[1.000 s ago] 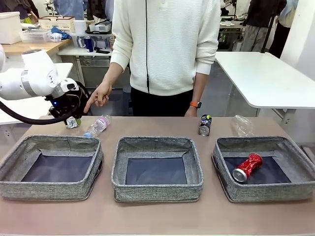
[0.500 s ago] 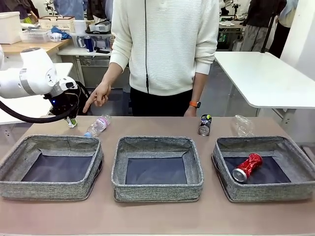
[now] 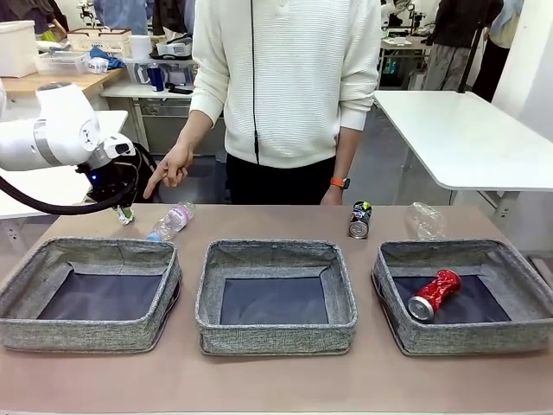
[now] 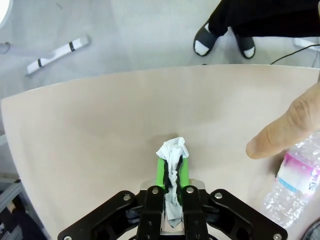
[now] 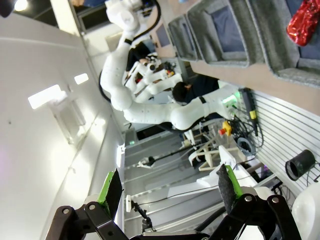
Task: Sort the waste into the appropriate baskets.
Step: Pick up the waste item pointed out by the person.
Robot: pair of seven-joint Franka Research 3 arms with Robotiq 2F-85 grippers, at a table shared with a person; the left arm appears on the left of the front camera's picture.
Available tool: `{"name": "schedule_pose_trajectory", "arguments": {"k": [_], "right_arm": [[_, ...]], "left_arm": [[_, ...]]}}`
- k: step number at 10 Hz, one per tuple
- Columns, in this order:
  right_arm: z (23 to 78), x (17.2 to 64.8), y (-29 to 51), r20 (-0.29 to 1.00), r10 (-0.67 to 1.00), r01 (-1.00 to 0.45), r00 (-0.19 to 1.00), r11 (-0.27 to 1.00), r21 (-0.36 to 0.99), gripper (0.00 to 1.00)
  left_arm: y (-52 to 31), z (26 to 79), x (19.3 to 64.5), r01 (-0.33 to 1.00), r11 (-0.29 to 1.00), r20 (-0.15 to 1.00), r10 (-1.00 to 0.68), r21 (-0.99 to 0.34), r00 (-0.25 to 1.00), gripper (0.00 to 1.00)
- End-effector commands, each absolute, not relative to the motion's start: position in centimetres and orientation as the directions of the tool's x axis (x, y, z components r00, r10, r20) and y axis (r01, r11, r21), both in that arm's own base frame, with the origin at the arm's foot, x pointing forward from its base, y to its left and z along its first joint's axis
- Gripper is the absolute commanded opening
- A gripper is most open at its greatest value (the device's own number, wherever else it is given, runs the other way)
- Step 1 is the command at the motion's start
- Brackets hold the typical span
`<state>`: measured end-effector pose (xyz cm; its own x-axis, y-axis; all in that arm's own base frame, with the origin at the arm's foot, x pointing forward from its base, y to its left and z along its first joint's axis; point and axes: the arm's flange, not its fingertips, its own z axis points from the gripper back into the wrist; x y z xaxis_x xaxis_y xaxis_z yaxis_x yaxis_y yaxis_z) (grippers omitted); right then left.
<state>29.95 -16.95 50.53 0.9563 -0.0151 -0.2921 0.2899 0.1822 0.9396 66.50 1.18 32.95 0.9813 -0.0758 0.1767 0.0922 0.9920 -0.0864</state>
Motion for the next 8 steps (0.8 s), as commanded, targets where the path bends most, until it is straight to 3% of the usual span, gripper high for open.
{"name": "schedule_pose_trajectory", "arguments": {"k": [1,4,6,8], "right_arm": [[50.7,29.9,-16.9,-0.281,-0.010,0.279,0.960,0.175,0.944,1.00],[50.7,29.9,-16.9,-0.281,-0.010,0.279,0.960,0.175,0.944,1.00],[50.7,29.9,-16.9,-0.281,-0.010,0.279,0.960,0.175,0.944,1.00],[50.7,29.9,-16.9,-0.281,-0.010,0.279,0.960,0.175,0.944,1.00]], "left_arm": [[1.7,37.8,63.5,0.031,0.994,0.189,-0.011,-0.106,0.982,0.00],[2.1,52.0,50.6,-0.111,0.976,0.074,0.127,-0.189,0.989,0.00],[1.3,56.0,41.5,-0.032,0.973,0.107,0.058,-0.227,0.993,0.00],[0.4,56.3,35.0,0.002,0.993,0.251,0.028,-0.120,0.967,0.00]]}}
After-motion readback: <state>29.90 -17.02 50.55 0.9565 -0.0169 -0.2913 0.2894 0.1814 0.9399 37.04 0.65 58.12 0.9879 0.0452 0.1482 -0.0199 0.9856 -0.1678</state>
